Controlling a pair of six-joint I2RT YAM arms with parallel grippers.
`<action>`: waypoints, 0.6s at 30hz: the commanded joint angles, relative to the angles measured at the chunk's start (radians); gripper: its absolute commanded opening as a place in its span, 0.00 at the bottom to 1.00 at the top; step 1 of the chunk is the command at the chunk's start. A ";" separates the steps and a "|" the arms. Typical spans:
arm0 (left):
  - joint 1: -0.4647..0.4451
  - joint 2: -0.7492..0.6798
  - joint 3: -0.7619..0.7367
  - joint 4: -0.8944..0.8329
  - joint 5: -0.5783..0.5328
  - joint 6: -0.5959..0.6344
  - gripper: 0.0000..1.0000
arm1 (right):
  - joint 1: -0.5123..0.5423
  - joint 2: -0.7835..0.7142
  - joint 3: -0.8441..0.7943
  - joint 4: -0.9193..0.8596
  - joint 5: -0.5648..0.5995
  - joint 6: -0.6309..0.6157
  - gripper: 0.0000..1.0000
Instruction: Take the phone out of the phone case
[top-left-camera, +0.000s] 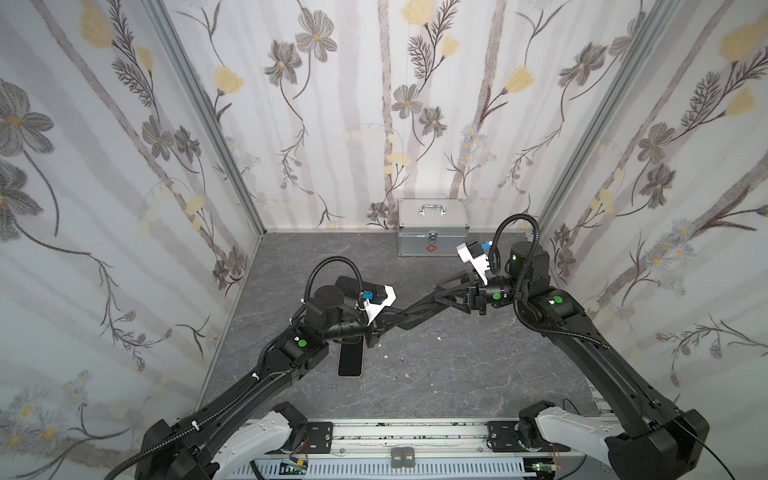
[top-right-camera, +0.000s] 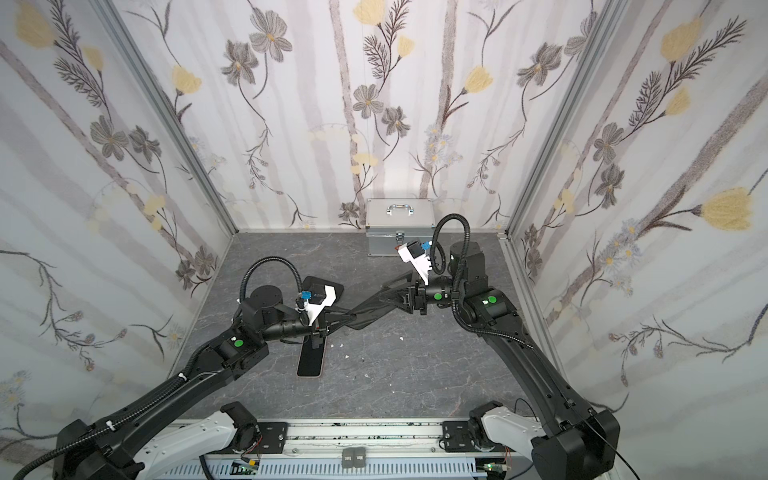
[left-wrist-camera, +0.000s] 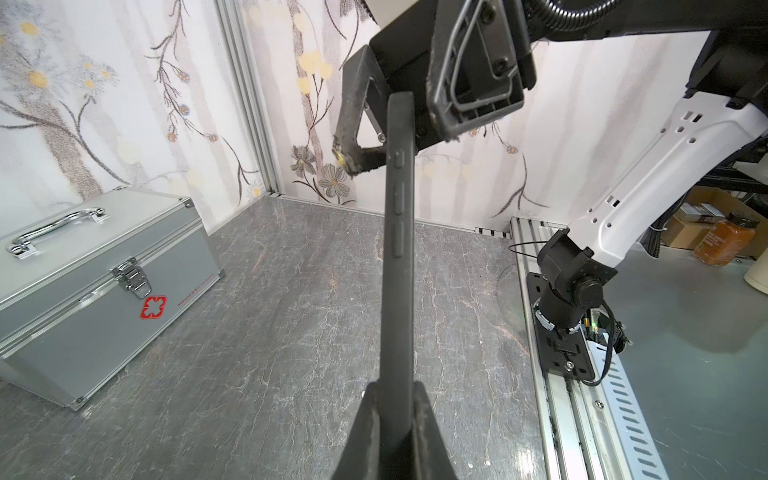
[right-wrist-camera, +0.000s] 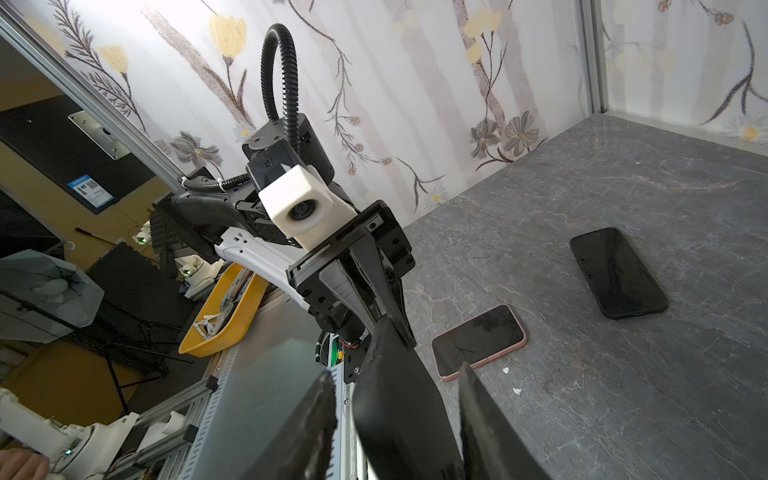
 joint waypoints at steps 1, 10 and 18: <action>0.001 -0.005 0.014 0.052 -0.024 0.016 0.00 | 0.005 0.008 -0.006 0.052 -0.053 0.050 0.41; 0.001 -0.026 0.017 0.047 -0.180 0.085 0.00 | 0.007 0.026 -0.045 0.034 -0.048 0.156 0.28; 0.000 -0.010 0.084 0.047 -0.404 0.222 0.00 | 0.025 0.000 -0.147 0.240 -0.093 0.380 0.29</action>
